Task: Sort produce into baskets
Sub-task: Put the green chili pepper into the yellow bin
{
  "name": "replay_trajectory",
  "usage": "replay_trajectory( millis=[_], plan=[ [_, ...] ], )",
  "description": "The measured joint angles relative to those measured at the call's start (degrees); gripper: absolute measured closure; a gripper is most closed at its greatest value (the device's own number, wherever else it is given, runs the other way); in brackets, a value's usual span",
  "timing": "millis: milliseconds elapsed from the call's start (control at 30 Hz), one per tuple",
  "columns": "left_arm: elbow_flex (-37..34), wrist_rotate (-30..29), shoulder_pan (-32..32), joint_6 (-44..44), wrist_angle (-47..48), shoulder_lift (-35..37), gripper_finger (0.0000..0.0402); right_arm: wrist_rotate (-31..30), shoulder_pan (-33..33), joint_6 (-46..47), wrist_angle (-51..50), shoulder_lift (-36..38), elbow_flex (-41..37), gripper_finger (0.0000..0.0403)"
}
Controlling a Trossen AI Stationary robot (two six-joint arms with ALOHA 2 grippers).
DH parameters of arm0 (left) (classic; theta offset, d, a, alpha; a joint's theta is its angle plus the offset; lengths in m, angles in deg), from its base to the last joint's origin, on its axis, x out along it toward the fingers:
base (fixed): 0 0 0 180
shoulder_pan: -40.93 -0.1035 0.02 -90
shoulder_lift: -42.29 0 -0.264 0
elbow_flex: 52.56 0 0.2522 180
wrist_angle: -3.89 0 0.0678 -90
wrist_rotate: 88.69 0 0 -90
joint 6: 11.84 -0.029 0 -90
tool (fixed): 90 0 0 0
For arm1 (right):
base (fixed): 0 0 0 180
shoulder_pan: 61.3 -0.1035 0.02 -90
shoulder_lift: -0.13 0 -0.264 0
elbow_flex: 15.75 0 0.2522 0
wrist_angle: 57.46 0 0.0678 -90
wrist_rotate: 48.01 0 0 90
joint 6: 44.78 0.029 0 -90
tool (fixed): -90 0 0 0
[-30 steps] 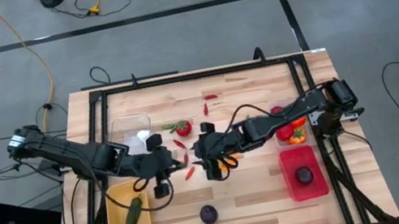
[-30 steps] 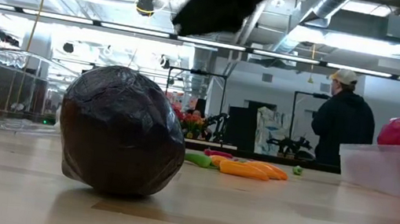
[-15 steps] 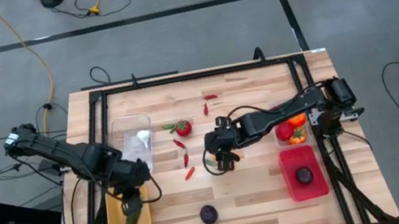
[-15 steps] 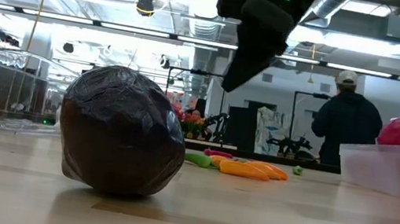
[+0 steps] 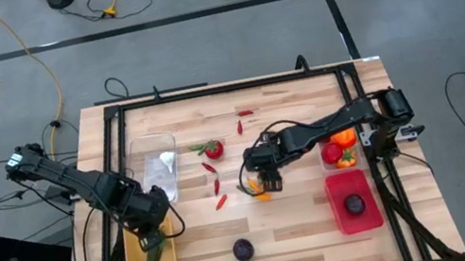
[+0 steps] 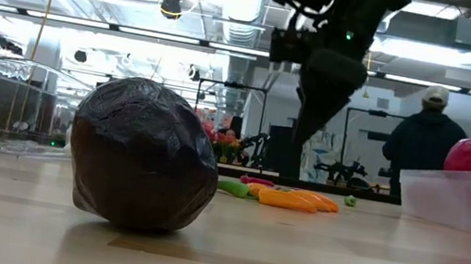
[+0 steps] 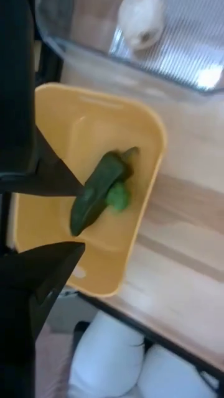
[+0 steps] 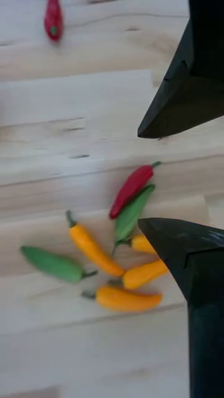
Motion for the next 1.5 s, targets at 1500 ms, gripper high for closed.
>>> replay_trajectory(
  millis=[1500],
  plan=[
    [-0.04,-14.39,0.00,-5.54,-0.70,-0.03,0.0267,5.53,5.14,-13.59,2.78,-9.93,-2.34,0.0261]
  ],
)
